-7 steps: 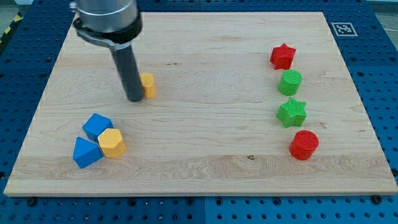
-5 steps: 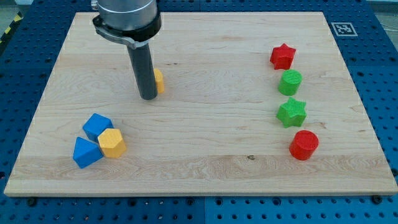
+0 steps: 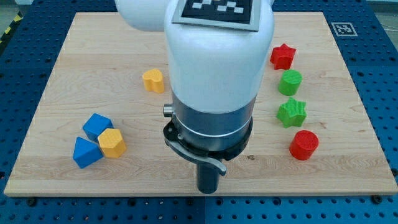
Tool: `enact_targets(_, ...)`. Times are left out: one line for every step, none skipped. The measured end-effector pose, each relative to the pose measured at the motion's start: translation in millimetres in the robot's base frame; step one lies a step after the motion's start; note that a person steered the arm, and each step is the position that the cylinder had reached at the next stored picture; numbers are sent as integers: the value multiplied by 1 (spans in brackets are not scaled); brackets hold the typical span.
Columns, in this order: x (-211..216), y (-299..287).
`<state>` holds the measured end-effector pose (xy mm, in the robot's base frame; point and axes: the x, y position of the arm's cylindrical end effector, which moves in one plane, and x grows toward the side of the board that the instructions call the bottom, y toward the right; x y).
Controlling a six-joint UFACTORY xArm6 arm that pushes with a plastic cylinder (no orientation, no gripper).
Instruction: Move robot arm towards yellow hexagon
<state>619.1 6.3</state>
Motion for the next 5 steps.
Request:
enact_targets(0, 0)
enact_targets(-1, -8)
enact_targets(-1, -39)
enact_targets(0, -61)
enact_targets(0, -78)
